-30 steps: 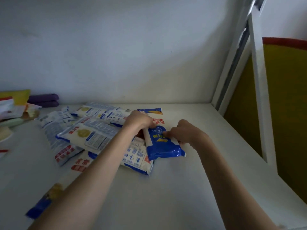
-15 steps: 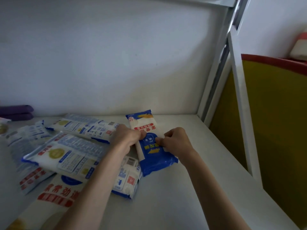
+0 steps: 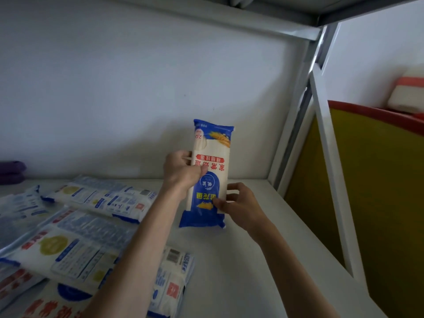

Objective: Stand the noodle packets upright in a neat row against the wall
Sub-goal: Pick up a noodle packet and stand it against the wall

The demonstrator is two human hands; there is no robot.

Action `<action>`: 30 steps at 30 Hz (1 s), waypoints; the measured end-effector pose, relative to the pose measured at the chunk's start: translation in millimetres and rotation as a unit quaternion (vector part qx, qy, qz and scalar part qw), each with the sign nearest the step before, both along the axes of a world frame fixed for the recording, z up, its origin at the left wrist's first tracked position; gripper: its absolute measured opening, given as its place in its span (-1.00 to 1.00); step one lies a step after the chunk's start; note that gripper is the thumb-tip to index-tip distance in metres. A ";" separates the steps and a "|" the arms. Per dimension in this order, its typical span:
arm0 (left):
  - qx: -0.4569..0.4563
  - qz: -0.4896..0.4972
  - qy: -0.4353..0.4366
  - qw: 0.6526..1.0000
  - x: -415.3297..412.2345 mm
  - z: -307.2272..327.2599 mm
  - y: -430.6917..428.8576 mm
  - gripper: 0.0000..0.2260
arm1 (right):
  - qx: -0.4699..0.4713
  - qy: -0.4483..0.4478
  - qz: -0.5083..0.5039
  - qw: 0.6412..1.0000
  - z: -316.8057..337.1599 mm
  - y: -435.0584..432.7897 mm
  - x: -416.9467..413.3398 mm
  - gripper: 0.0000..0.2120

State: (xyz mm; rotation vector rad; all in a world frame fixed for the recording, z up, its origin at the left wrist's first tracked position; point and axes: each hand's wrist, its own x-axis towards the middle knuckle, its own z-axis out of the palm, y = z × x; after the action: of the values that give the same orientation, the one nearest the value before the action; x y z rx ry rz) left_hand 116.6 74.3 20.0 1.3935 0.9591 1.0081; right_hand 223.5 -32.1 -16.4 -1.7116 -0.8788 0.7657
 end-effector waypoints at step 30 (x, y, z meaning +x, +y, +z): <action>0.063 -0.086 0.186 0.977 9.7 -35.8 26.6 -0.84 | 0.090 -0.140 -0.159 0.973 -25.4 110.2 45.2 -0.54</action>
State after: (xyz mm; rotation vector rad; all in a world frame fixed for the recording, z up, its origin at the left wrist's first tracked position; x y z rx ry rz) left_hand 126.4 100.9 -15.9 1.7821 1.0352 0.6995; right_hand 268.7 78.2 -41.7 -1.7635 -0.8074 0.2253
